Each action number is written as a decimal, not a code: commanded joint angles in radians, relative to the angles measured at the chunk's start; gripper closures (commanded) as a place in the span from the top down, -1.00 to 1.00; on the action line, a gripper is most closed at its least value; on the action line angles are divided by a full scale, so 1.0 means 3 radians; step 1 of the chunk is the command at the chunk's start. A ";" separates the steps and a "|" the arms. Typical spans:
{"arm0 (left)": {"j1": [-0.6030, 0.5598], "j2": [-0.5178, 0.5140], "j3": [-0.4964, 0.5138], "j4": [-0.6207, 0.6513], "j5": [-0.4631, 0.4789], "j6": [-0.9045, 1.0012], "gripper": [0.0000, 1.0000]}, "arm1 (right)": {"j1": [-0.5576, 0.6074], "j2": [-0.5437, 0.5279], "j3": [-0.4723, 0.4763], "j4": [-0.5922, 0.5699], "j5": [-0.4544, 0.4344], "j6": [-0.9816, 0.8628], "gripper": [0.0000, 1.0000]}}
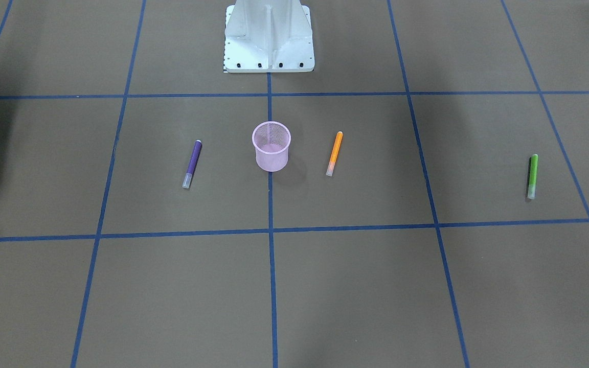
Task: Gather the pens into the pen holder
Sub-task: 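Lift the yellow highlighter with the right gripper and carry it over the cup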
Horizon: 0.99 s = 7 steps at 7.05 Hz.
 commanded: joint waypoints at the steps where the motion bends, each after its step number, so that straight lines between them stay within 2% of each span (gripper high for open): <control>1: 0.0079 0.0003 0.0011 -0.0260 -0.0336 -0.0005 1.00 | -0.0240 0.0338 0.0200 0.0376 0.0003 0.0519 -1.00; 2: 0.0282 -0.0027 0.0001 -0.0277 -0.0337 -0.0005 1.00 | -0.0378 0.0537 0.0231 0.0626 -0.0053 0.0907 -1.00; 3: 0.0457 -0.0048 0.0001 -0.0302 -0.0337 0.0005 1.00 | -0.0572 0.0666 0.0257 0.0907 -0.0337 0.1078 -1.00; 4: 0.0554 -0.0043 0.0006 -0.0399 -0.0337 -0.0010 1.00 | -0.0903 0.0723 0.0328 0.1157 -0.0815 0.1227 -1.00; 6: 0.0561 -0.0043 0.0011 -0.0405 -0.0342 -0.0011 1.00 | -0.1598 0.0810 0.0507 0.1363 -0.1868 0.1504 -1.00; 7: 0.0561 -0.0043 0.0006 -0.0405 -0.0342 -0.0011 1.00 | -0.2062 0.0927 0.0503 0.1445 -0.2572 0.1504 -1.00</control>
